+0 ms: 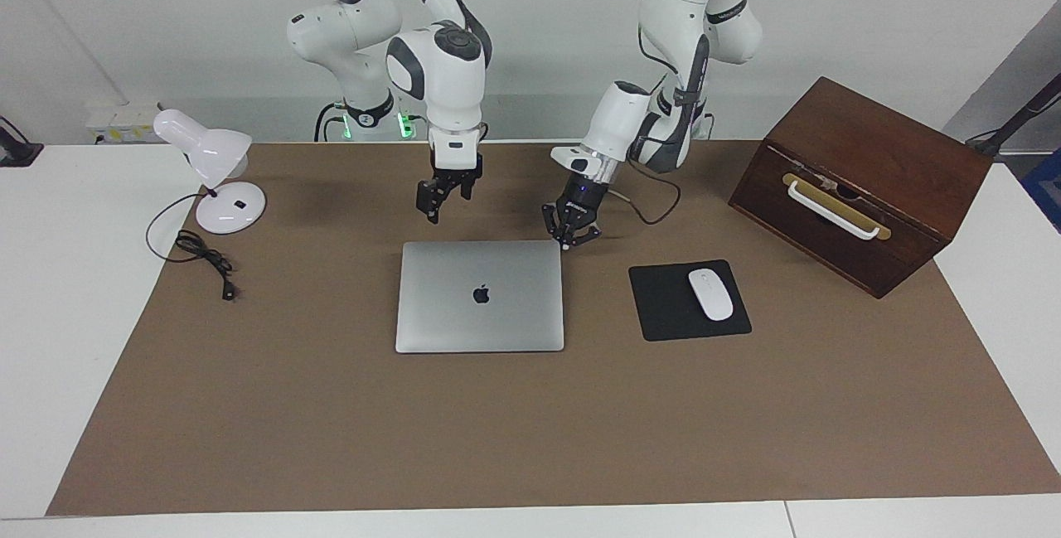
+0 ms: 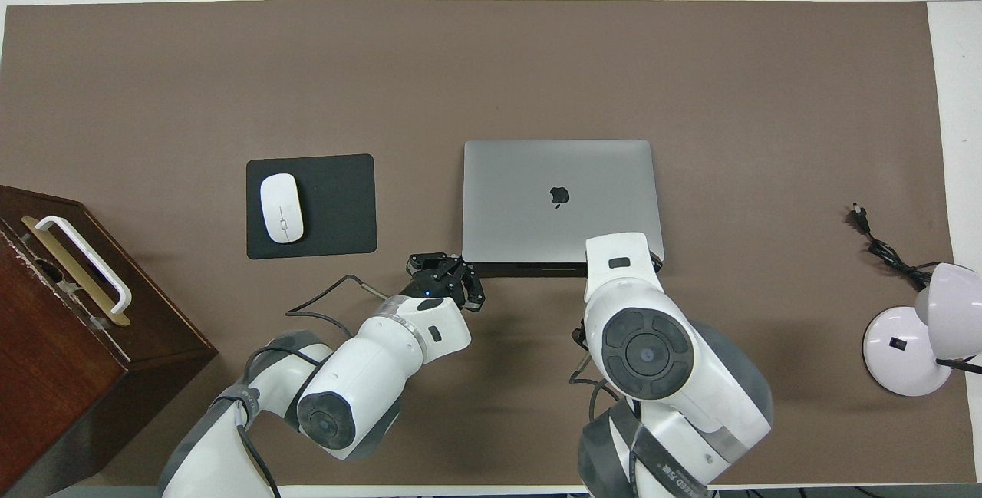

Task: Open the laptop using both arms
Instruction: 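Press the left gripper on the laptop base while the right gripper reaches the lid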

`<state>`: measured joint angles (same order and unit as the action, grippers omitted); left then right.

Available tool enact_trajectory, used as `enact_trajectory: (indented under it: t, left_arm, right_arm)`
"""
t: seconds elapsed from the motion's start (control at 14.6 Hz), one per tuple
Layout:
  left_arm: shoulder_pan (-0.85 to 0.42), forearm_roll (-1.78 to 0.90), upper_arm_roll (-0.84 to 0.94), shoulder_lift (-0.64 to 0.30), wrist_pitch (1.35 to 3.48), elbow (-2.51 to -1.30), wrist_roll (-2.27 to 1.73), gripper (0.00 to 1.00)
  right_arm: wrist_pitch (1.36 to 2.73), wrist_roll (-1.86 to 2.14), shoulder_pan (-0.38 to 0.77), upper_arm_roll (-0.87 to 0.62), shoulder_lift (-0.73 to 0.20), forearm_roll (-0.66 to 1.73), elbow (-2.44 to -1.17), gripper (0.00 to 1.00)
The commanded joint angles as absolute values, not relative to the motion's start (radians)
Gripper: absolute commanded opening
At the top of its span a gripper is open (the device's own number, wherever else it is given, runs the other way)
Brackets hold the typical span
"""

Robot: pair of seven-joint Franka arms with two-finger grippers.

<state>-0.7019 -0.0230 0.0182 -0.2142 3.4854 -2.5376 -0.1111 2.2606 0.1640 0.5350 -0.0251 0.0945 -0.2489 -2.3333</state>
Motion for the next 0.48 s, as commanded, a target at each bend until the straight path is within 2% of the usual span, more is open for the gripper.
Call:
enact_trajectory:
  t: [0.0,0.41]
  left_arm:
    - [-0.710,0.000,0.006,-0.238,3.504,-2.517,-0.109,0.00]
    - [-0.712,0.005,0.003,-0.270,3.504,-2.485,-0.101,0.00]
  right_arm:
    - [2.289,0.127,0.538,-0.021,0.087,-0.279,-2.347,1.00]
    - [2.308,0.123,0.538,-0.021,0.069,-0.282,-2.347,1.00]
